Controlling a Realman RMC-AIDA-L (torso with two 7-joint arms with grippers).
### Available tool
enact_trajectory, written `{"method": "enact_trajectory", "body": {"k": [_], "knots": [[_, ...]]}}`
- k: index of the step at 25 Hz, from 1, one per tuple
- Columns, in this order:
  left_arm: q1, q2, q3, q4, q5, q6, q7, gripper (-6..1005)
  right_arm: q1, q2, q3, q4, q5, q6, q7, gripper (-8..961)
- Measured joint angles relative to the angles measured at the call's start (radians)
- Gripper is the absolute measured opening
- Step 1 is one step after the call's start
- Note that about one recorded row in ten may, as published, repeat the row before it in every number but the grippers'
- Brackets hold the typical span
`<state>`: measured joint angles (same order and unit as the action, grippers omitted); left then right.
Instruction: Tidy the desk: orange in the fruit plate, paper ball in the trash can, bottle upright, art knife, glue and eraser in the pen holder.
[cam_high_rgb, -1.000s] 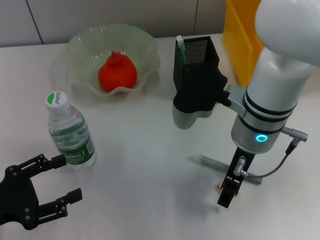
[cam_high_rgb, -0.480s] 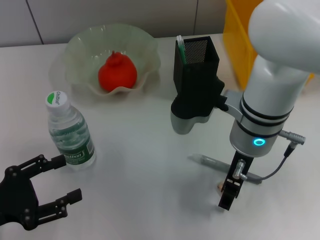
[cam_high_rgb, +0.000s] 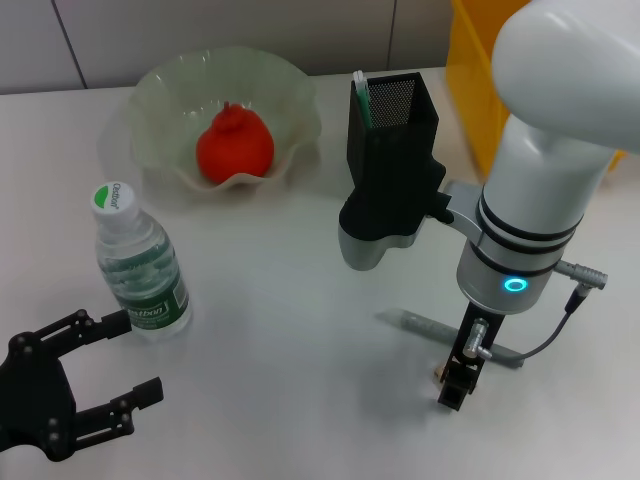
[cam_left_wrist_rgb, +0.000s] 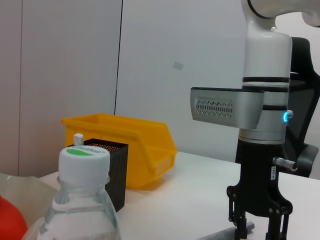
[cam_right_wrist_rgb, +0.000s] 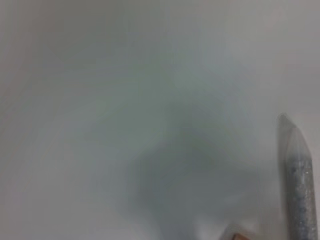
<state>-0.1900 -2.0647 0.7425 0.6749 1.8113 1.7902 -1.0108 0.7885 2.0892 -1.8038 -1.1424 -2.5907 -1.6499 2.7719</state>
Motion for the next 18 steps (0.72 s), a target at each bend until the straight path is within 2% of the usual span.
{"method": "enact_trajectory", "body": {"k": [16, 18], "knots": [[-0.005, 0.0, -0.002, 0.0, -0.001, -0.003, 0.001, 798, 0.009, 0.0, -0.023, -0.014, 0.002, -0.005, 0.013, 242], [-0.005, 0.0, -0.002, 0.0, -0.001, -0.003, 0.001, 798, 0.01, -0.001, -0.017, -0.03, 0.0, -0.009, 0.013, 243]]}}
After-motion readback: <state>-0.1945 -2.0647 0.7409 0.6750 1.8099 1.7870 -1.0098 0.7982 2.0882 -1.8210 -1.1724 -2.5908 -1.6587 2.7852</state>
